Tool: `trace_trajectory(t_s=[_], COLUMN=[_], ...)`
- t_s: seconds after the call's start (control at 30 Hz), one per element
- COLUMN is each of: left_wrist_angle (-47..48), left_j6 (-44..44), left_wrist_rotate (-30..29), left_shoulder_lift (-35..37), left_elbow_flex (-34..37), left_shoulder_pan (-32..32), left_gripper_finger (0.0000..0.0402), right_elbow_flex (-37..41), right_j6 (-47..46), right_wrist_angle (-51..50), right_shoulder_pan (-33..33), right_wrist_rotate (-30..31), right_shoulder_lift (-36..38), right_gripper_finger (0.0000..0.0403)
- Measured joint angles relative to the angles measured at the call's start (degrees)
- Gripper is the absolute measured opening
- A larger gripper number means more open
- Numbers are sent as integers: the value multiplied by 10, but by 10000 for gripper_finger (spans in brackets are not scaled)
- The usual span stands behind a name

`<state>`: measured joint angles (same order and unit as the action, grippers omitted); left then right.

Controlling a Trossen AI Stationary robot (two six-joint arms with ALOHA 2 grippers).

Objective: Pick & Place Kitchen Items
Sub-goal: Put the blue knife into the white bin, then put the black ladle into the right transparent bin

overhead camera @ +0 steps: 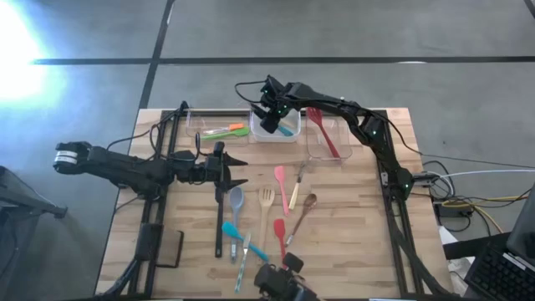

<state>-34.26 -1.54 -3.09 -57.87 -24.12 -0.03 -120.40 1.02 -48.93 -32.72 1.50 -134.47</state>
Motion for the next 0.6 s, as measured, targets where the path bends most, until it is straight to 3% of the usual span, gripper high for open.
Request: trace_trajectory(t_s=[0.27,0.43,0.6], left_wrist_angle=[0,3,9], left_j6=[-3,0,6], left_wrist_rotate=[0,0,3], left_shoulder_lift=[0,0,1], left_elbow_flex=[0,0,0], left_shoulder_pan=[0,0,0], left_gripper_finger=[262,262,262], right_elbow_flex=[-39,-74,-85], right_j6=[2,-2,19], right_wrist_angle=[-40,-66,-45], right_shoulder_pan=[10,27,52], right_wrist_rotate=[2,10,61], right_shoulder_lift=[3,15,52], right_gripper_finger=[137,120,91])
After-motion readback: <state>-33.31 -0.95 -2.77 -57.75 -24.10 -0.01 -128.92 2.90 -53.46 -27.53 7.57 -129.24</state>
